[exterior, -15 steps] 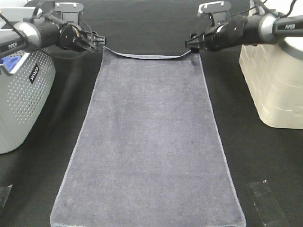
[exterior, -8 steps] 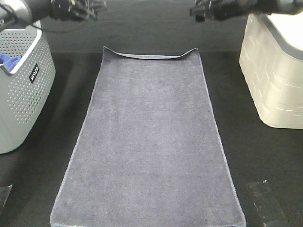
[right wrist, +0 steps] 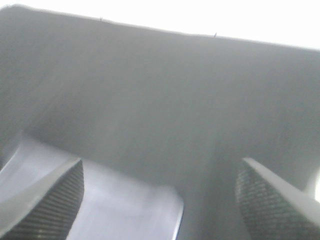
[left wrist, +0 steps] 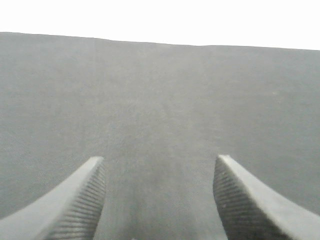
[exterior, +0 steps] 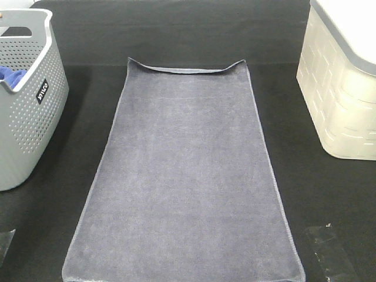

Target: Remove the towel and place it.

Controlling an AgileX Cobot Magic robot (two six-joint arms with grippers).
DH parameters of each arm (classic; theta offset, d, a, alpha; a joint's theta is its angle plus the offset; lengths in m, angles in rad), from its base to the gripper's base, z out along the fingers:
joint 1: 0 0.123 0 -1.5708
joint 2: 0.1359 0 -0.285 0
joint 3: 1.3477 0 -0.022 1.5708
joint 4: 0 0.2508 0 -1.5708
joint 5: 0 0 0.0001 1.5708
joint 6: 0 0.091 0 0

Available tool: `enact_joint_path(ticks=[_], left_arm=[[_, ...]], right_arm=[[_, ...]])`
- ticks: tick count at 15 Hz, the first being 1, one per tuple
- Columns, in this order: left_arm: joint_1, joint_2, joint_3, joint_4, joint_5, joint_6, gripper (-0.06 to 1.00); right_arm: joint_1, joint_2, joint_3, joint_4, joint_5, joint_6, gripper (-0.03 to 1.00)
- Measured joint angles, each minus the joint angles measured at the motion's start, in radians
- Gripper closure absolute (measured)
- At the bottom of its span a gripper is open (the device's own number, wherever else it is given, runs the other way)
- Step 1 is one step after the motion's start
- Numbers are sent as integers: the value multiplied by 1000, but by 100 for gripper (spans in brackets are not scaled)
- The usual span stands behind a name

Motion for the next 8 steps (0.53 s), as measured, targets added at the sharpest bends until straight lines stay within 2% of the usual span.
enact_joint_path(ticks=[1, 3, 4, 7, 8], left_arm=[[-3, -49, 0, -11, 156, 27, 34], [-3, -133, -1, -25, 373, 95, 34], [-3, -175, -1, -31, 434, 131, 34], [-3, -301, 23, -70, 454, 201, 34], [-3, -354, 64, -91, 454, 231, 34]], right_arm=[[0, -43, 0, 0, 118, 3, 19], [0, -128, 0, -8, 351, 43, 19], [0, -161, 0, -11, 437, 89, 19], [0, -239, 0, -54, 667, 203, 19], [0, -256, 0, -74, 691, 217, 19]])
